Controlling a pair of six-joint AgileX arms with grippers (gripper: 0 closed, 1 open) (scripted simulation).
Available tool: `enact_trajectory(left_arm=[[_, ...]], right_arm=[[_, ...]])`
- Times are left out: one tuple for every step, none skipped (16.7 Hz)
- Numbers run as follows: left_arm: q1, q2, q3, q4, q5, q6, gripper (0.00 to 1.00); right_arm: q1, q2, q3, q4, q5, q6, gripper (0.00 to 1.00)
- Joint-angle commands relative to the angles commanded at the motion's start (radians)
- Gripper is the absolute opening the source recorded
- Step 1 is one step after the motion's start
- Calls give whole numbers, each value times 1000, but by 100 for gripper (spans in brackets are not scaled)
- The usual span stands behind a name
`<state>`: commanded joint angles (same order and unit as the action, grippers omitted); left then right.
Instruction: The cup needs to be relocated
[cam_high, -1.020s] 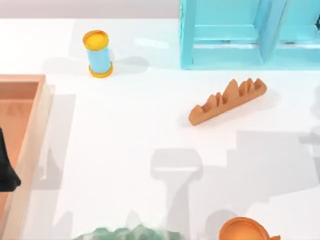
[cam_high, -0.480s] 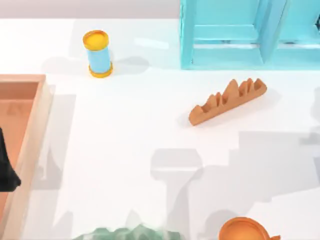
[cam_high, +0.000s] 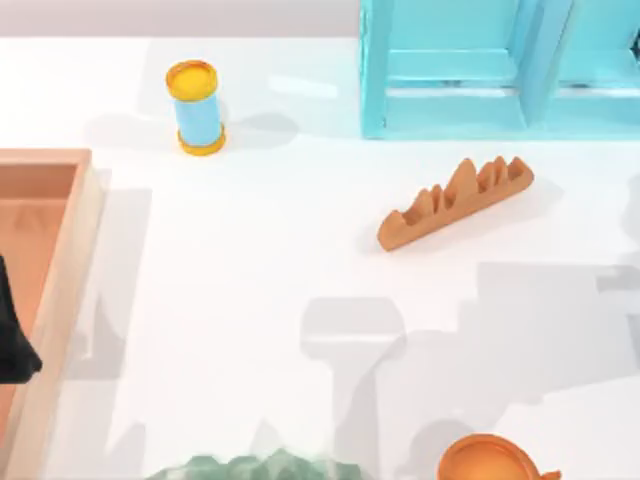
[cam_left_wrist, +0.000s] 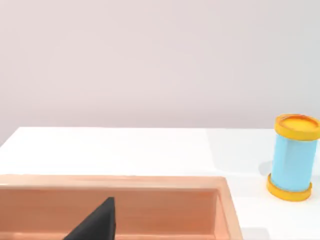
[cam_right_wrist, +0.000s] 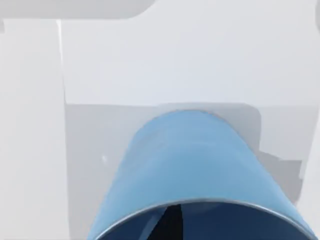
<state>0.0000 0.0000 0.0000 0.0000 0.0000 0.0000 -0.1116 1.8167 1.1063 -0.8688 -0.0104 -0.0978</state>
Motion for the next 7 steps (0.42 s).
enact_trajectory(left_arm=[[0, 0, 0, 0, 0, 0, 100], [0, 0, 0, 0, 0, 0, 100], [0, 0, 0, 0, 0, 0, 100], [0, 0, 0, 0, 0, 0, 100], [0, 0, 0, 0, 0, 0, 100], [0, 0, 0, 0, 0, 0, 100], [0, 0, 0, 0, 0, 0, 100]], right_arm=[[0, 0, 0, 0, 0, 0, 98], [0, 0, 0, 0, 0, 0, 100], [0, 0, 0, 0, 0, 0, 100], [0, 0, 0, 0, 0, 0, 100], [0, 0, 0, 0, 0, 0, 100], [0, 0, 0, 0, 0, 0, 100], [0, 0, 0, 0, 0, 0, 100]])
